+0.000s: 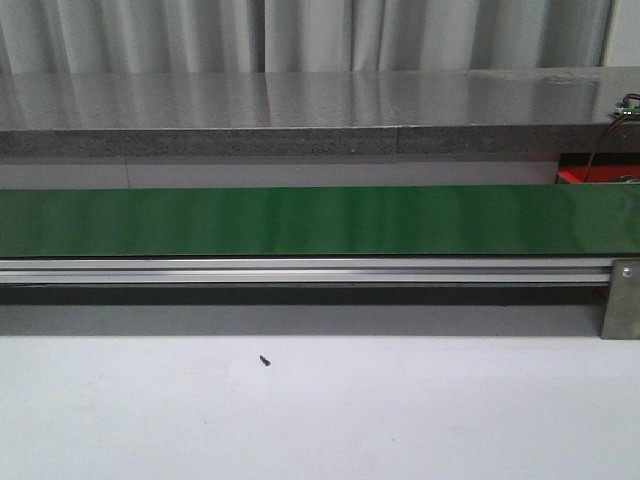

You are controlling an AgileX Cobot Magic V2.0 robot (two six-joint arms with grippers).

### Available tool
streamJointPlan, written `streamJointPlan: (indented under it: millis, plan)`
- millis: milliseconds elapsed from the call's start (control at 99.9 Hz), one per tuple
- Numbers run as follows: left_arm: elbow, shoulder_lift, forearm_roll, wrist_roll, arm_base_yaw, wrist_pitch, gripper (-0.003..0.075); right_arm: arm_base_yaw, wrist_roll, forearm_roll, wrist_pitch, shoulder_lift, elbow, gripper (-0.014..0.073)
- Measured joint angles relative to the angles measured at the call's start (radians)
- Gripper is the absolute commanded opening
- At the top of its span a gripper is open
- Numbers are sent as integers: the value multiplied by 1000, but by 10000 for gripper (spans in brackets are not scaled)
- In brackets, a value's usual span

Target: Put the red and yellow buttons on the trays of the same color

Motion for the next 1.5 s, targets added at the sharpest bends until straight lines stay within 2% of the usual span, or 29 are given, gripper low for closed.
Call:
streamJointPlan:
  millis: [130,340,631,1021,1501]
  plan:
    - [0,0,0,0,0,4,117,0,0,0,0,0,0,-95]
    - [0,-45,0,0,0,62,115,0,0,0,0,0,0,-95]
    - [0,-247,-3,0,-17,183,115,0,0,0,0,0,0,-95]
    - [47,-401,-6,22,-189,317,115,0,0,0,0,0,0,-95]
    - [252,-439,-7,28,-367,251,115,0,0,0,0,0,0,-95]
